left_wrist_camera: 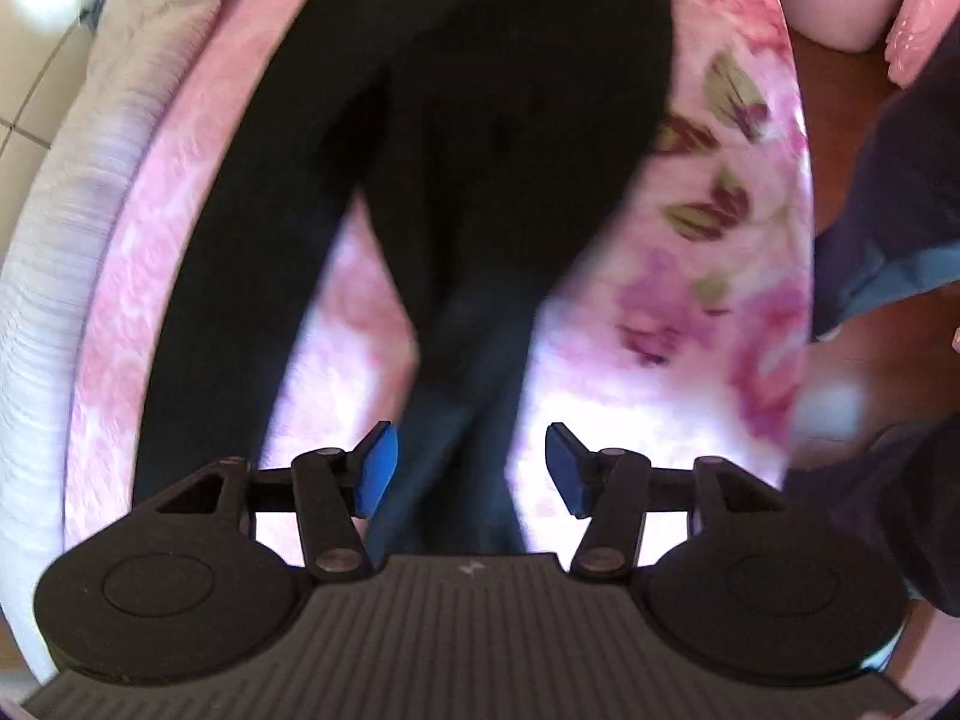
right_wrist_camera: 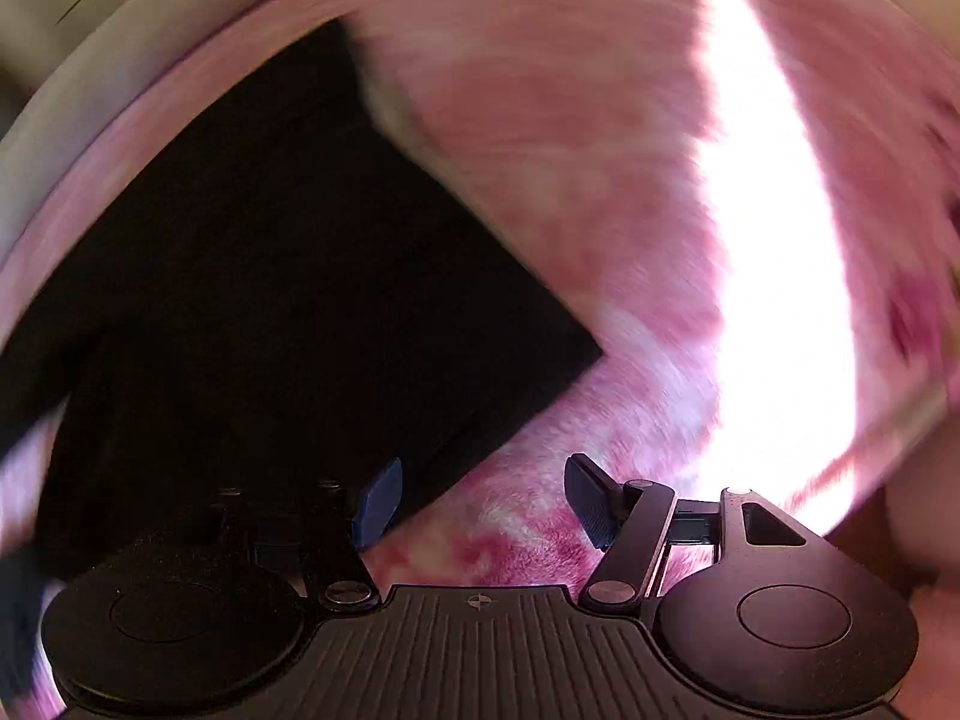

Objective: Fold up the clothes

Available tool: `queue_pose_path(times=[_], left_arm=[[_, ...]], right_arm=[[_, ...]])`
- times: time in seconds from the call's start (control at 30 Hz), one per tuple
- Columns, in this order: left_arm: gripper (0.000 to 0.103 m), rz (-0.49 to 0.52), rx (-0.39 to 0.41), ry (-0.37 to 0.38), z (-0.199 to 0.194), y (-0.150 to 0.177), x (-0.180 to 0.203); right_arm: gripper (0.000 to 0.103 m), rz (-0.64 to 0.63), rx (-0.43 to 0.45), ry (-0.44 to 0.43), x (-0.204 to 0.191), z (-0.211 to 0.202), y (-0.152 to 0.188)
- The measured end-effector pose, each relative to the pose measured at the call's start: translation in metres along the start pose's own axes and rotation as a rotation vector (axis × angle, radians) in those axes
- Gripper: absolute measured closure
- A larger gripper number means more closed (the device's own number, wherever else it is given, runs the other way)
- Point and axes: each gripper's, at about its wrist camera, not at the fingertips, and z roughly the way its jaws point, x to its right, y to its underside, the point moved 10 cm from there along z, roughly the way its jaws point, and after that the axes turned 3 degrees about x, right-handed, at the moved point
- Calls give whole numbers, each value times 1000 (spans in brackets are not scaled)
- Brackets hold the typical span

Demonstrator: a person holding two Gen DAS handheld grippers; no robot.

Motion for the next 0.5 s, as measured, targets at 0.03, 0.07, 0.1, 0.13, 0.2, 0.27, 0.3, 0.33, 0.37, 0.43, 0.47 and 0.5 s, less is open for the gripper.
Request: queue_pose_path(times=[0.03,0.07,0.1,0.13,0.2,0.27,0.3,0.33,0.37,0.43,0.47,0.5], left_arm=[[52,-1,-22,-12,0,7,5],[52,1,-48,-26,1,18,5],[52,4,-73,-41,1,29,6],[51,5,-98,-59,1,41,5],[45,-16,-146,-101,-1,72,-6],[39,-63,-193,-142,-5,111,-24],[39,-88,-215,-159,-6,132,-34],[39,-96,-235,-171,-7,153,-43],[39,-103,-256,-183,-7,174,-52],[39,-116,-293,-205,-8,215,-70],[39,-115,-303,-201,-7,236,-77],[39,-114,-313,-197,-7,256,-85]], right_arm=[[39,-73,-8,-20,-9,-3,1],[39,-146,-15,-40,-18,-5,3],[39,-216,-22,-60,-27,-7,4],[39,-277,-28,-79,-39,-9,7],[39,-407,-40,-117,-68,-10,15],[39,-522,-49,-164,-101,-10,26],[39,-594,-56,-187,-122,-8,33],[39,-660,-61,-208,-142,-7,41],[39,-732,-61,-228,-163,-6,50],[39,-895,-52,-264,-209,-4,70],[39,-975,-44,-279,-231,-3,80],[39,-1060,-30,-289,-249,2,89]])
